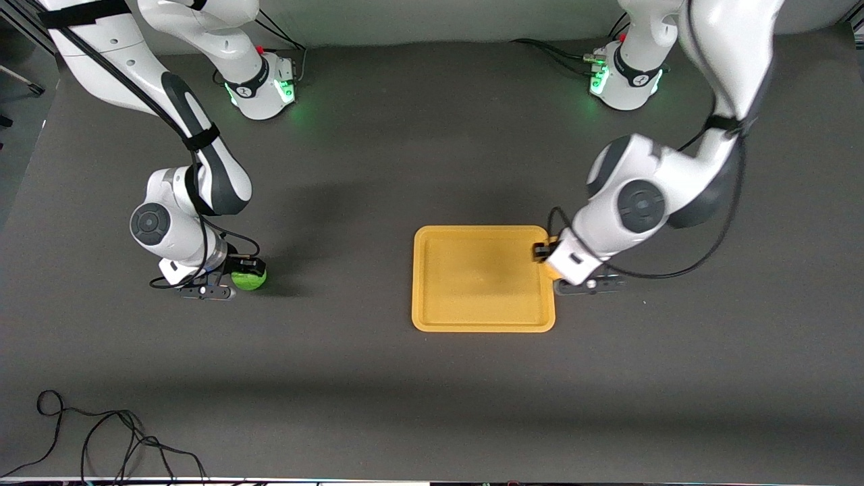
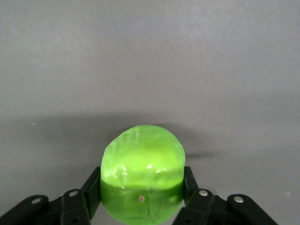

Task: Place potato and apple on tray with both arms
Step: 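Carry the potato onto the tray while the right gripper grasps the apple, then release the potato on the tray while the right gripper carries the apple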

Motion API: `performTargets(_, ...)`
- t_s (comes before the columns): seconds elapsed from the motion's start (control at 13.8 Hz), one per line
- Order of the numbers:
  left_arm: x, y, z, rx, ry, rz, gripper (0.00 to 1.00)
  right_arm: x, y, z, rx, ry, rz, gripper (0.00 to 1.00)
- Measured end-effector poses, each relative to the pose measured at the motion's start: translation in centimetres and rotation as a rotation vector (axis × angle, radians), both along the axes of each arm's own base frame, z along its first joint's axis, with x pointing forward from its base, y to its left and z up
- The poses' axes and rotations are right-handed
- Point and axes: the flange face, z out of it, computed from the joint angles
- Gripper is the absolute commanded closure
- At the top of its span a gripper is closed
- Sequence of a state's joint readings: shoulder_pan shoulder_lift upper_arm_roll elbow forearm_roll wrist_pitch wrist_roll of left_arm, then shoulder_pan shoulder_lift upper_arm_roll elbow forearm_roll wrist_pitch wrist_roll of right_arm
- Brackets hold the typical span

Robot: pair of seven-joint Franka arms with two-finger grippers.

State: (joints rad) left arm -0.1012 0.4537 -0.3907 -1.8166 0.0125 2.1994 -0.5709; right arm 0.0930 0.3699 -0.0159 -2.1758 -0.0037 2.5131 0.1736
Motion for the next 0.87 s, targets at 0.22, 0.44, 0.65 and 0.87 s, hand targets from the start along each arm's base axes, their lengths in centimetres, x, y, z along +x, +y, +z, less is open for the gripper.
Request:
performTargets(0.22,-0.2,-1.9,-7.7,0.015,-0.016,0.018,0.55,1.0,1.9,4.1,-0.001,0.022,0.030,0.71)
performTargets(0.44,0.3,-1.4,-9.2,0.027,-0.020,0.019,0.47,1.6,3.2,11.4,-0.006,0.081,0.050,0.71)
performTargets(0.65,0.4,-1.4,-9.0,0.038,-0.032,0.006,0.00,2.4,5.7,17.6,0.047,0.078,0.036,0.71)
performTargets(0.87,0.5,-1.3,-8.9,0.057,-0.035,-0.012,0.00,2.6,11.9,19.6,0.103,0.063,-0.042,0.71)
